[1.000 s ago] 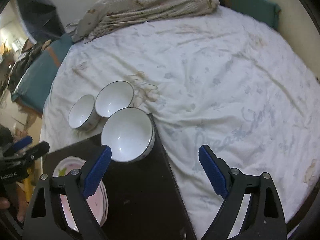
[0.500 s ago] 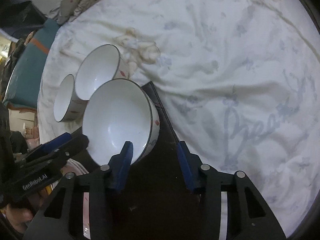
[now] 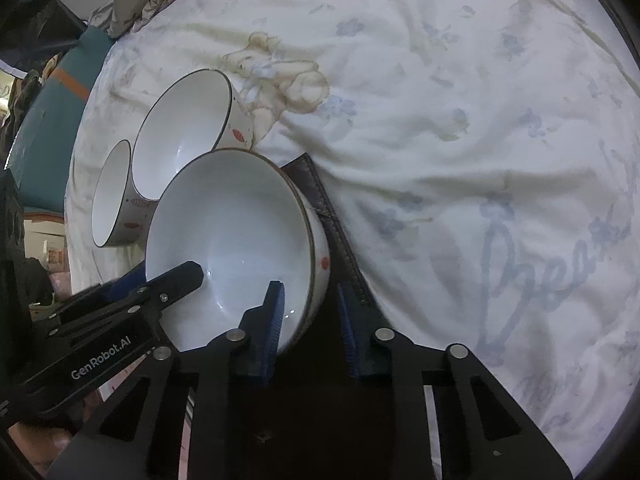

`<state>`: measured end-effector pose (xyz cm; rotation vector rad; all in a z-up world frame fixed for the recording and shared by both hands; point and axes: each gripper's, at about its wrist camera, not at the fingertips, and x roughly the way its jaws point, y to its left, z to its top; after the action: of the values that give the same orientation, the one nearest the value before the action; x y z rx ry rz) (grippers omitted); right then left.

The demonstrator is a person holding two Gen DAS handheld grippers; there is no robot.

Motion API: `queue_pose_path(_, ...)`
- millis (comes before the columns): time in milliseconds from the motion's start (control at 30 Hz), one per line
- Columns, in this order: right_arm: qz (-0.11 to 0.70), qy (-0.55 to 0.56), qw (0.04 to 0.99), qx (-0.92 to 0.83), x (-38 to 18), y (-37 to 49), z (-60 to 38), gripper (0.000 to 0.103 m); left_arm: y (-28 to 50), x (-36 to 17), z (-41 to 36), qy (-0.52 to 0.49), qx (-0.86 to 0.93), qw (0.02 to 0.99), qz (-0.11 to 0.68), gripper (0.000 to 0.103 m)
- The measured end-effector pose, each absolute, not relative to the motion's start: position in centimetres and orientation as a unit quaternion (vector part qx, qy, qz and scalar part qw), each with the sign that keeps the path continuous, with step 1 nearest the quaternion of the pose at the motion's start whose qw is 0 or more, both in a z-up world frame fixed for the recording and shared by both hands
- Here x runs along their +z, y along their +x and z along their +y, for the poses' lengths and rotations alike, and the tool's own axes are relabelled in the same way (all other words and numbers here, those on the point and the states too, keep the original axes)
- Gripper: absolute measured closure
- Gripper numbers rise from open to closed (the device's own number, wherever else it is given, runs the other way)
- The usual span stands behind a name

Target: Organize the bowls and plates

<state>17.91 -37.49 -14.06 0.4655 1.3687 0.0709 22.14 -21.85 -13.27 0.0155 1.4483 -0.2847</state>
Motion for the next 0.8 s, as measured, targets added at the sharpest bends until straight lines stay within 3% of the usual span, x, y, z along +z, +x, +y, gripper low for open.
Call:
queue_pose_path(300, 0.630, 0.195, 0.751, 0.032, -14.1, 18.0, -37.3, 0.080, 22.2, -13.4, -23.6, 0.026, -0.117, 0.737, 0.666, 0.096)
queue_pose_path(800, 0.622, 0.178, 0.761, 0.037, -12.1, 17.0, -37.1, 0.085, 20.4, -9.7, -24.1, 0.044, -0.113, 0.760, 0.638, 0.095)
